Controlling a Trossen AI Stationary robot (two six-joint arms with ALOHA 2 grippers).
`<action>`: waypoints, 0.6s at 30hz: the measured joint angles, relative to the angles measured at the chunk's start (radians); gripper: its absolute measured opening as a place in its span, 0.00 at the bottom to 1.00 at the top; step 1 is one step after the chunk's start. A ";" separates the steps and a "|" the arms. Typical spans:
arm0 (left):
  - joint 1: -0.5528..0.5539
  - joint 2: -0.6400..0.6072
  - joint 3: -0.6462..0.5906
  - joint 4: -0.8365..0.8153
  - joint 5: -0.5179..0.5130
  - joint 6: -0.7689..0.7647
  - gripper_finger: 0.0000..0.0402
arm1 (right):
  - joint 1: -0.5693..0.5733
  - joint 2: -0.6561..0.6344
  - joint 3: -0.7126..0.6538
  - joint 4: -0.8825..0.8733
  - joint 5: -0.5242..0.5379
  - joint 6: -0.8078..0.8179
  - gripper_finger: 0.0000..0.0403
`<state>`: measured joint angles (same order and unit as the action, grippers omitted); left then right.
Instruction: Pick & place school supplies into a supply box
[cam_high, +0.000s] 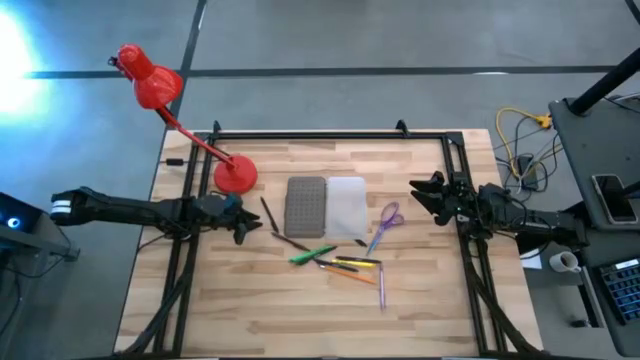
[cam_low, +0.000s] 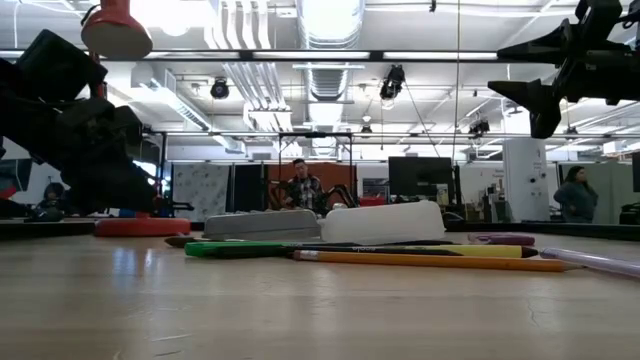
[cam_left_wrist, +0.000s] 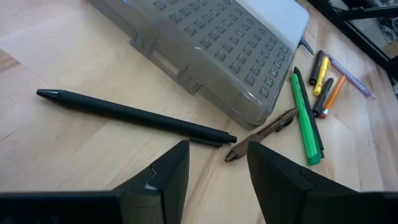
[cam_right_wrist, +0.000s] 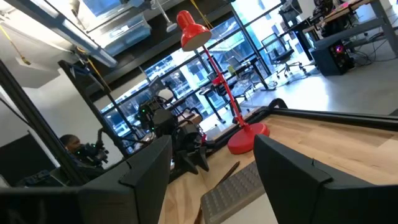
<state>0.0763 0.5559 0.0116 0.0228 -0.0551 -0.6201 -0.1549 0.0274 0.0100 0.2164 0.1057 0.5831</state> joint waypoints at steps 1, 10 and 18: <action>0.001 0.000 0.000 0.000 0.000 0.000 0.37 | 0.000 0.000 0.000 0.000 0.000 0.000 0.54; 0.001 0.000 0.000 0.000 0.000 0.000 0.37 | 0.000 0.000 0.000 0.000 0.000 0.000 0.54; 0.000 0.000 0.000 0.000 0.000 0.000 0.37 | 0.000 0.010 0.000 0.000 0.141 0.019 0.54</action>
<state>0.0765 0.5560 0.0116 0.0227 -0.0548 -0.6201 -0.1551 0.0378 0.0097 0.2168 0.2468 0.6024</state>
